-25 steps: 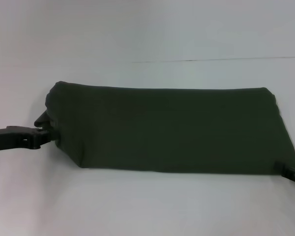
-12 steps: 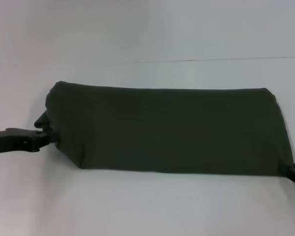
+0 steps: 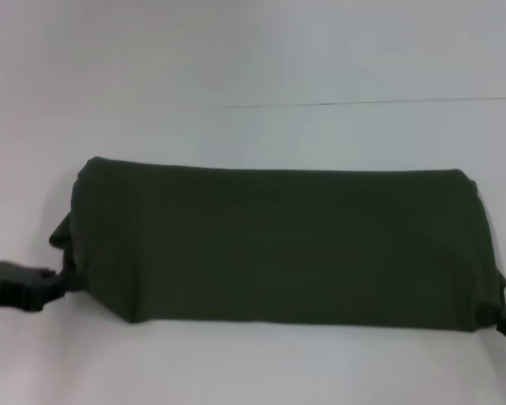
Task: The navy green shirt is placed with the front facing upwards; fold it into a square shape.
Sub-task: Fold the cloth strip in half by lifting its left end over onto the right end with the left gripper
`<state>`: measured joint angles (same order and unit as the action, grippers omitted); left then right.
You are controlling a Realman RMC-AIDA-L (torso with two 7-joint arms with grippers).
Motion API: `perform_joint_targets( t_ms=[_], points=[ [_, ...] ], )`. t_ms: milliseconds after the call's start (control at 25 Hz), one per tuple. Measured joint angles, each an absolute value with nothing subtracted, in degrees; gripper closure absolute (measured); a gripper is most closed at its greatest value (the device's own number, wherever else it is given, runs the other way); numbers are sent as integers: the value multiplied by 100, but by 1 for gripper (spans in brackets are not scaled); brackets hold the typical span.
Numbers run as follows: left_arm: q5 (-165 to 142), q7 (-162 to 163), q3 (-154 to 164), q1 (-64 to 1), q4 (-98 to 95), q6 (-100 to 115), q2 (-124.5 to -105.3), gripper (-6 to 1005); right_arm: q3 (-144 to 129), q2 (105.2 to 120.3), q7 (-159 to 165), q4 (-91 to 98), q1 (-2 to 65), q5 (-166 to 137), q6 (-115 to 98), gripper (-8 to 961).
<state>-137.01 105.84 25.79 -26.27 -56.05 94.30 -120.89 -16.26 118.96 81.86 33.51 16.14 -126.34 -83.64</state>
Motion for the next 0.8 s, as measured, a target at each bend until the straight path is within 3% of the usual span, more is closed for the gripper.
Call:
perform_joint_targets(
  t_ms=[320,800],
  points=[
    [-14225,10556,2144,-2395,-5834,10144,-12066,993,-1621,11948,8182,3688,1436,-12852,-8696,927],
    [-14275,10602,2127,-2201,-6111,10463,-12104,992,-1529,11884,8097,3711,1307,-12867,-8864,918]
  ],
)
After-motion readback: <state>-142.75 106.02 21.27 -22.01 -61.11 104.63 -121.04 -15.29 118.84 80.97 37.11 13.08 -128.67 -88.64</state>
